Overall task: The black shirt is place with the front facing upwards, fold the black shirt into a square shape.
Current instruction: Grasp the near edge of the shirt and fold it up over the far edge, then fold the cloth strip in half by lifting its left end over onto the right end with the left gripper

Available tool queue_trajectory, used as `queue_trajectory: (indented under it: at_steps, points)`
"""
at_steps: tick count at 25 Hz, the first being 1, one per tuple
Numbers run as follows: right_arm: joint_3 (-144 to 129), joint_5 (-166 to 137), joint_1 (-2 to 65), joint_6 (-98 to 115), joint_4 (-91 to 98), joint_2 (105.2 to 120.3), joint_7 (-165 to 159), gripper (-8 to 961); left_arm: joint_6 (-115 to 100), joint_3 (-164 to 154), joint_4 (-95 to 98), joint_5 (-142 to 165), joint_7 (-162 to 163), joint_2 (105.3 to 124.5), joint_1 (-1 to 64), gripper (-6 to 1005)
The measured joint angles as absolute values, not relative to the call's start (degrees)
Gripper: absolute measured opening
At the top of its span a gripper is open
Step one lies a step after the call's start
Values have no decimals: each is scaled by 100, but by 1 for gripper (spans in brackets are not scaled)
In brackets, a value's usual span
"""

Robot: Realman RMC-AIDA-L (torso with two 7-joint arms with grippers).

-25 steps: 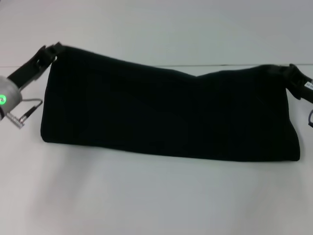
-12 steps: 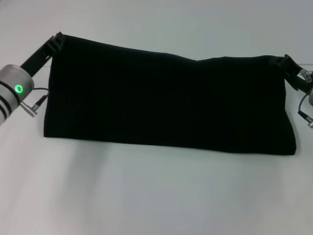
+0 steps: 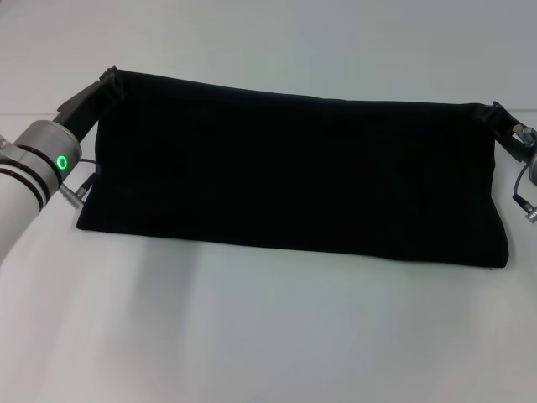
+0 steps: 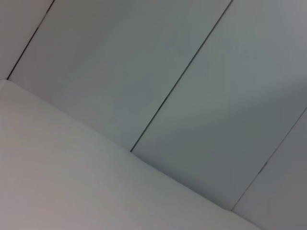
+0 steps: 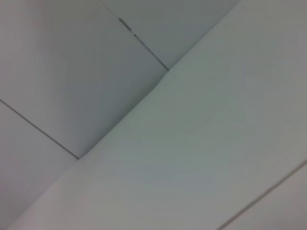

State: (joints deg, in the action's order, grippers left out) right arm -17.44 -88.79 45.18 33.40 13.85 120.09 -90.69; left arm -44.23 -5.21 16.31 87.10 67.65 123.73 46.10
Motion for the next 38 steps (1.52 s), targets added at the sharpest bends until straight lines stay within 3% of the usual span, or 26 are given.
queue_trajectory:
  at_steps: [21,23,28,29,31,36,38]
  points:
    - [-1746,-8118,4524,3292,1225,12007,-7914,70,-4324,-491,1042,7003,4709,12400,4711,99]
    - [-1756,-8041,4526,3279,1199,11999,-7829,72,-4324,-491,1031,6973,4675,12399,4710,148]
    - [-1727,-8033,4532,3257,1191,11997,-7822,266,-4323,-492,1027,6964,4666,12400,4667,271]
    - [-1723,-8032,4533,3256,1189,11997,-7820,347,-4324,-493,1025,6963,4666,12400,4656,296]
    - [-1720,-8031,4532,3256,1188,11995,-7817,508,-4332,-492,1005,6958,4675,12401,4626,376]
    - [-1754,-8046,4446,3411,1186,11975,-7915,748,-4339,-547,919,6929,5001,12386,4515,583]
    - [-1889,-8116,4318,3754,1188,11947,-8069,785,-4303,-790,918,6989,5594,12336,4421,676]
